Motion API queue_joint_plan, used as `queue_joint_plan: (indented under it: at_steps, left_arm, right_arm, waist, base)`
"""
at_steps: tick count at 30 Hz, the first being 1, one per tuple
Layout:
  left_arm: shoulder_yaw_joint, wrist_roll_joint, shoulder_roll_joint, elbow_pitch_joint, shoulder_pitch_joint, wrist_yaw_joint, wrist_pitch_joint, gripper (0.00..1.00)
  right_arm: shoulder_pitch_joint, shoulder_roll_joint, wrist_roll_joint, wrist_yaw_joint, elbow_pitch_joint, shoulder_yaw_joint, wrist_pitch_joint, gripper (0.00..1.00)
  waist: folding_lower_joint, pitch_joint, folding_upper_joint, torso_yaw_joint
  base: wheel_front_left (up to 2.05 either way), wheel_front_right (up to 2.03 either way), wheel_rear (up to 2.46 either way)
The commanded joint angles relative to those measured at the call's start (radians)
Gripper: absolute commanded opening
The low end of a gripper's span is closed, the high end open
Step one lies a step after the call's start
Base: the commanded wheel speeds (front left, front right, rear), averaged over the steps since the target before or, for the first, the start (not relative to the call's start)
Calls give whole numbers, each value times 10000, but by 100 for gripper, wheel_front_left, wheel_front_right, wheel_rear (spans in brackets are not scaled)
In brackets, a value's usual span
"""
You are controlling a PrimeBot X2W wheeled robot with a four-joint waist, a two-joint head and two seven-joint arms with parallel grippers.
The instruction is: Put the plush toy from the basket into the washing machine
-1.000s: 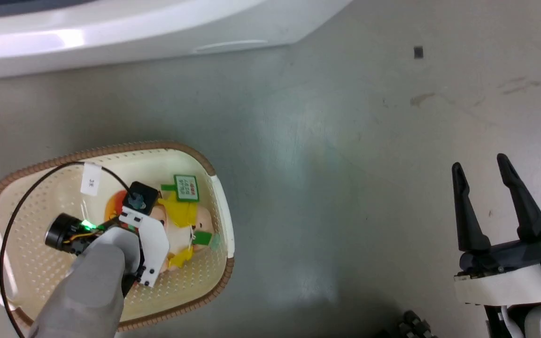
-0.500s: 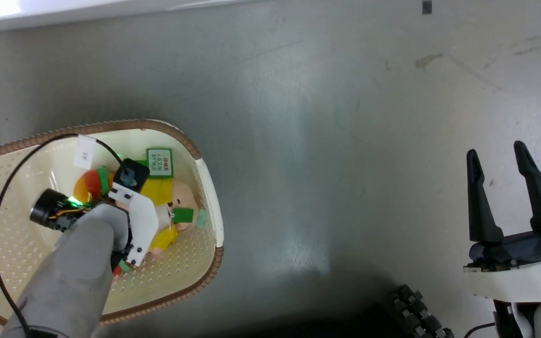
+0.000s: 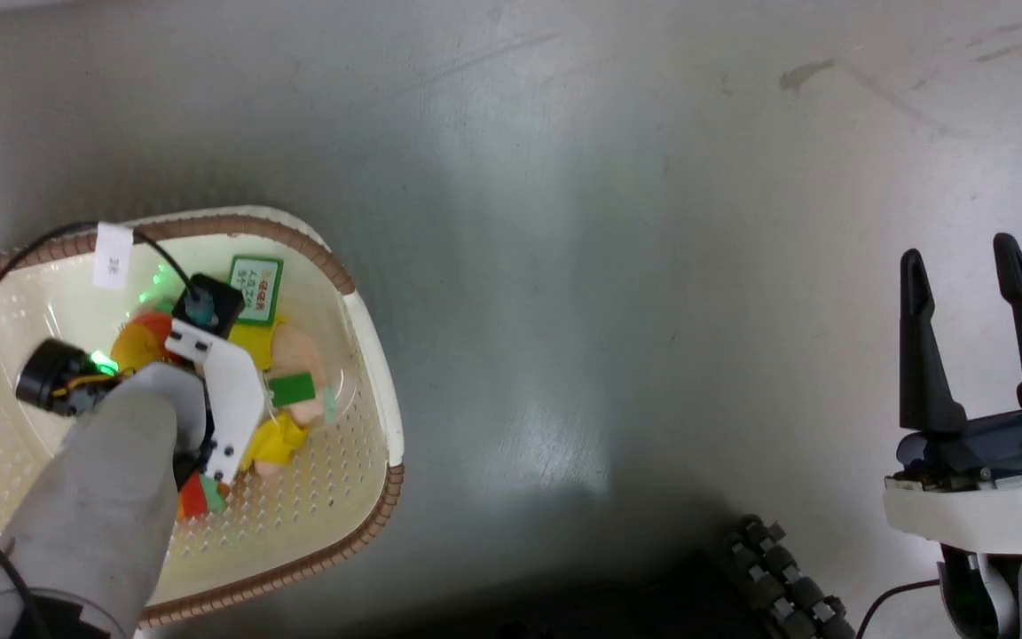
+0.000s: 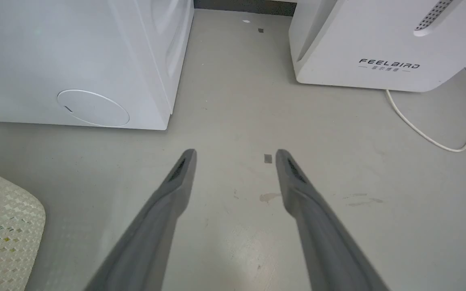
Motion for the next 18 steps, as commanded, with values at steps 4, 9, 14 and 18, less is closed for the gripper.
queue_joint_plan:
  at_steps: [4,9,14,18]
  left_arm:
    - [-88,-87,40,325,623,160,-113,0]
    - [-29,-303,-165,325,1042,261,-432,0]
    - [40,-528,-404,325,1567,368,-972,0]
    - [147,-762,-643,325,2060,435,-1652,0]
  right_arm:
    - [-199,1,73,-9,100,-51,-49,100]
    - [-184,1,14,-9,253,-121,-49,100]
    - [-104,1,-76,-9,491,-175,-49,100]
    - [53,1,-158,-9,740,-197,-49,100]
  waist:
    - [0,-601,0,14]
    - [0,-1458,0,77]
    - [0,-2585,0,216]
    - [0,-3648,0,407]
  base:
    - [0,0,0]
    - [0,0,0]
    - [0,0,0]
    - [0,0,0]
